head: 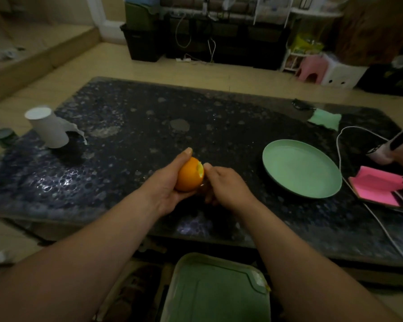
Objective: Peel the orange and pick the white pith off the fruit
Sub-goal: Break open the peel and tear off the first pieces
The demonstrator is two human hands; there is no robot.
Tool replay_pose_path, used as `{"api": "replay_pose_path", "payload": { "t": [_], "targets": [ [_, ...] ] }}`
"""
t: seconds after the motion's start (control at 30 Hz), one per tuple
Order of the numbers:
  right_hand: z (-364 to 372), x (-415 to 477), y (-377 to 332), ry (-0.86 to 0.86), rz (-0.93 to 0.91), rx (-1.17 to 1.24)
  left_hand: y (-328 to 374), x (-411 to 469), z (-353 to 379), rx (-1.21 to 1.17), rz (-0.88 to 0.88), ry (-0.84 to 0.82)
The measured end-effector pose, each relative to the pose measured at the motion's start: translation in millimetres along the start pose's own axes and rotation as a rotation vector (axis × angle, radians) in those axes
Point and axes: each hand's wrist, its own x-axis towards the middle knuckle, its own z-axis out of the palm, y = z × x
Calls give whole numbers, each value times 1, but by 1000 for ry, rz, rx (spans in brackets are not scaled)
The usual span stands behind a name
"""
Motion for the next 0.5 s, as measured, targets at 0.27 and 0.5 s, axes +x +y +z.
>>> {"api": "replay_pose_path", "payload": {
  "t": [0.27, 0.5],
  "targets": [
    [-28, -24, -16, -126, -32, 112, 11, -9, 13, 219, 24, 99],
    [-38, -26, -14, -124, -58, 86, -1, -9, 23, 299, 147, 102]
  ]
}}
